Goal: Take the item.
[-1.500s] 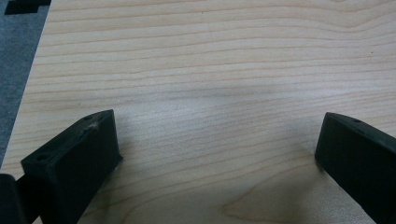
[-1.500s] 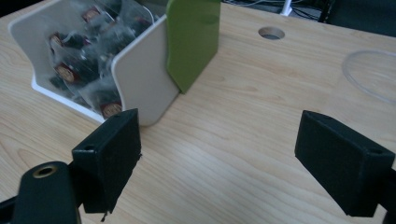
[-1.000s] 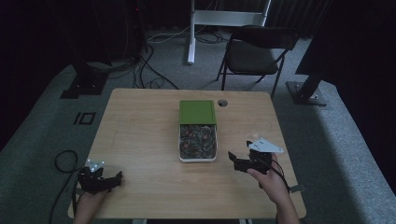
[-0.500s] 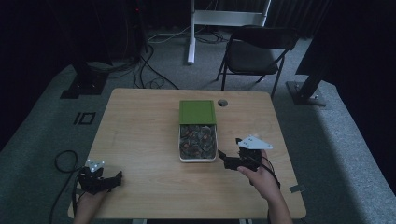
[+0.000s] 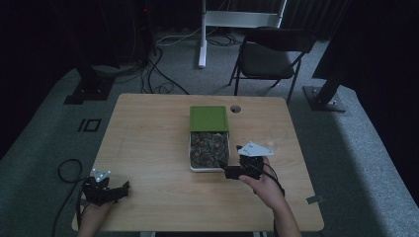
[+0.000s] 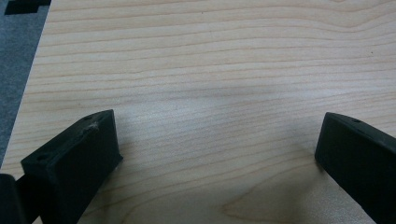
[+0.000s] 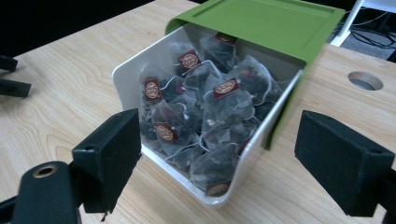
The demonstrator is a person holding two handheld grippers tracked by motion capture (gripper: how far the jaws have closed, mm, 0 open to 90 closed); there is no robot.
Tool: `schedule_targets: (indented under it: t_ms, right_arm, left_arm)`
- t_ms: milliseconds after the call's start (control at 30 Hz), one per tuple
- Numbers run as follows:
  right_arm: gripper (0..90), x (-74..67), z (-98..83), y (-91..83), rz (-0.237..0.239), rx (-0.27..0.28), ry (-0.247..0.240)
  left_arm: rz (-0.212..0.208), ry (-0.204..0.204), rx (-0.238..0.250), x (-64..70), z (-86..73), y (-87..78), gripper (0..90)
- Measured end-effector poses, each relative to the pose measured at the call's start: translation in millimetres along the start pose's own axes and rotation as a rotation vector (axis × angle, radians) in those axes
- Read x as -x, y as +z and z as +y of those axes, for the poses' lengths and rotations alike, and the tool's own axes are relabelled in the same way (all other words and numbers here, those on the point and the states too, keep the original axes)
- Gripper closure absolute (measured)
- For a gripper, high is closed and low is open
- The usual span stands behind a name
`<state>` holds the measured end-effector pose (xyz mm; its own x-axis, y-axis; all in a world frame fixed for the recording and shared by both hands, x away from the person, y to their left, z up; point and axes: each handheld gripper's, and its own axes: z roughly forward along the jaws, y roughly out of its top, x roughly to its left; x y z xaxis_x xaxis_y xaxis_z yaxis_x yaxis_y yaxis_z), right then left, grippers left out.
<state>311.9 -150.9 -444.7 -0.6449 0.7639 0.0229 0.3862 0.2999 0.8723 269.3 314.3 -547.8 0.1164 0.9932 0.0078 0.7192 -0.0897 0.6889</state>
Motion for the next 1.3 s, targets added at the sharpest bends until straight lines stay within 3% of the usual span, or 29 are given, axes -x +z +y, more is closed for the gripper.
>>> schedule_targets:
  t_ms: [533, 667, 1000, 1300]
  right_arm:
    - [15.7, -22.5, 3.7, 23.8, 0.057, -0.03, -0.031]
    - [15.7, -26.3, 3.7, 28.7, 0.071, -0.033, -0.017]
    - [15.7, -31.2, 2.0, 40.2, 0.077, -0.044, -0.031]
    - [23.9, -34.5, 0.2, 51.0, 0.069, -0.078, -0.054]
  left_arm:
    - [0.0, 0.0, 0.0, 0.0, 0.0, 0.0, 0.2]
    - [0.0, 0.0, 0.0, 0.0, 0.0, 0.0, 0.2]
    - [0.0, 0.0, 0.0, 0.0, 0.0, 0.0, 0.2]
    - [0.0, 0.0, 0.0, 0.0, 0.0, 0.0, 0.2]
